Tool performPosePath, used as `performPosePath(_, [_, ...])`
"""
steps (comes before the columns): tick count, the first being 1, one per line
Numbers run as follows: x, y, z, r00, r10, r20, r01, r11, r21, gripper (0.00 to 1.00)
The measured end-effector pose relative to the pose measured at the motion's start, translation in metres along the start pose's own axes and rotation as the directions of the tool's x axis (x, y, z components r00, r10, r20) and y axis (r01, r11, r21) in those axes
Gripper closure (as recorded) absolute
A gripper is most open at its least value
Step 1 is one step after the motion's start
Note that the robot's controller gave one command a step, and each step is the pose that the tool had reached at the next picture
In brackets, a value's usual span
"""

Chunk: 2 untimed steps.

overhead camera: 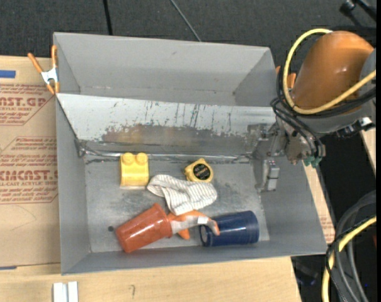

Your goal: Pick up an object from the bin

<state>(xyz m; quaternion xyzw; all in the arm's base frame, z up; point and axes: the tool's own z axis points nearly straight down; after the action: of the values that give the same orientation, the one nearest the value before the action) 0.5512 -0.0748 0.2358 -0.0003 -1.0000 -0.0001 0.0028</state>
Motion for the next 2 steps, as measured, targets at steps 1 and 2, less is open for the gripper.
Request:
performPosePath(1, [-0.001,0.000,-0.005,1.000,-0.001,0.008,0.001,1.000,0.001,0.00])
performPosePath(2, [-0.001,0.041,0.061,1.000,0.021,0.012,-0.021,1.000,0.000,0.00])
